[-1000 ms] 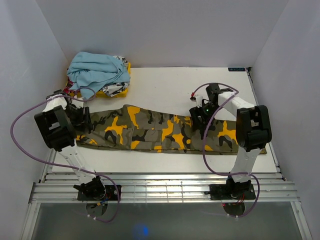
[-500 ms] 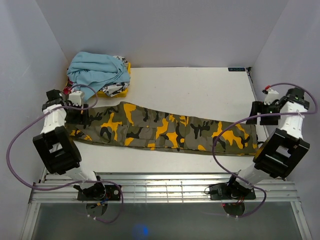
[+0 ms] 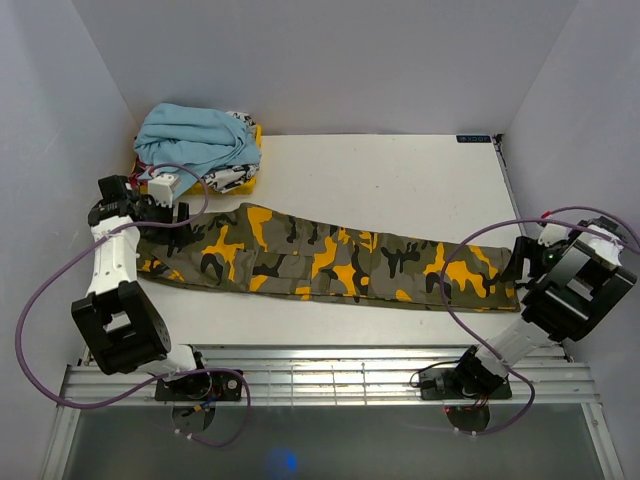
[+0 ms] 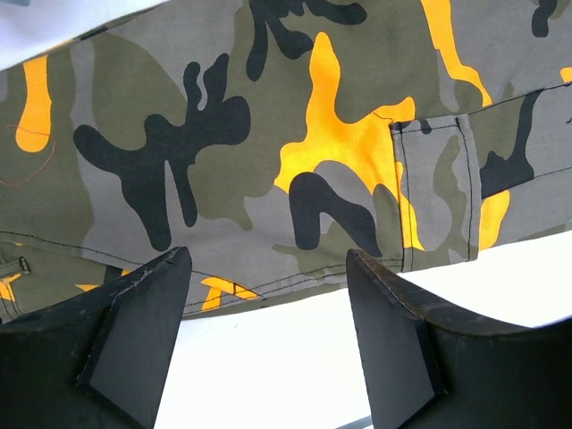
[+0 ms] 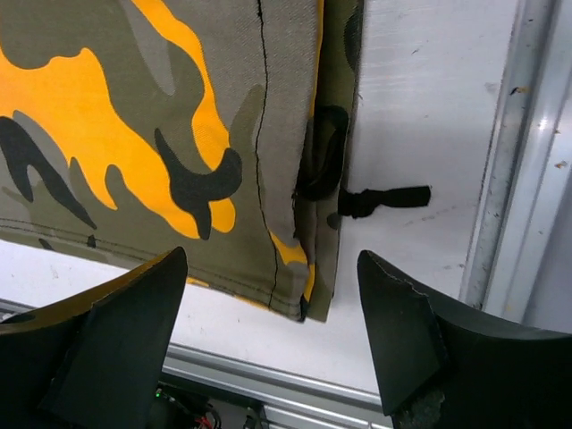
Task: Fold and stack the trousers
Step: Fold the trousers
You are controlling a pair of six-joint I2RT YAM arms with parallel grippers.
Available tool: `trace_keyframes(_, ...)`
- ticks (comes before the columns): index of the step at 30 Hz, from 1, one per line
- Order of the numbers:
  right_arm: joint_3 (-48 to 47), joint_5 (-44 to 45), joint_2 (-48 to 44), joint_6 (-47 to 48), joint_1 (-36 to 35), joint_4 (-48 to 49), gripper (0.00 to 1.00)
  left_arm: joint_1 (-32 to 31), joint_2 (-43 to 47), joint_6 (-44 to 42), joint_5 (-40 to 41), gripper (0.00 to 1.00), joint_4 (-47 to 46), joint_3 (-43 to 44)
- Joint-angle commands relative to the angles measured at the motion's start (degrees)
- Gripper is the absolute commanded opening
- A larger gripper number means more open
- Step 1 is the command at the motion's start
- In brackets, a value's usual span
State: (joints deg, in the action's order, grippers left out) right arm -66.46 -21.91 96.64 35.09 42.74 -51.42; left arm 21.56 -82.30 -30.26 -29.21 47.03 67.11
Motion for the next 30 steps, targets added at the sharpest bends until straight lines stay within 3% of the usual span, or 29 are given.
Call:
trace_keyframes(1,2.1,-1.8,2.3,-1.0,0.2,5.8,0.82,-0.2,3.1,0.7,-2.0,0.81,1.1,1.1)
trace_keyframes(8,4.2,-1.1,7.7,-1.0,0.1,8.0,0.81,-0.3,3.8,1.5,-2.4,0.81,1.2,2.3)
trace_keyframes(11,4.6,-2.8,8.9,-1.3,-0.4,7.8,0.76,-0.3,3.6,2.0,-2.7,0.82,1.1,3.2)
trace_keyframes(20,-0.2,-13.9,10.9,0.5,-0.4,-1.0,0.40,-0.3,3.1,3.0,-3.2,0.84,0.1,3.0)
trace_keyframes(21,-0.5,-14.5,10.5,0.8,-0.3,-2.4,0.27,-0.2,3.1,3.2,-3.4,0.83,0.0,2.9)
trace_keyframes(23,-2.3,-15.2,9.4,1.9,0.1,-4.1,0.11,-0.3,3.2,3.5,-4.0,0.83,-0.3,2.4)
trace_keyframes(30,-13.1,-17.8,4.3,8.6,7.2,-17.0,0.08,-0.2,3.9,1.6,-2.3,0.88,-0.8,-1.4)
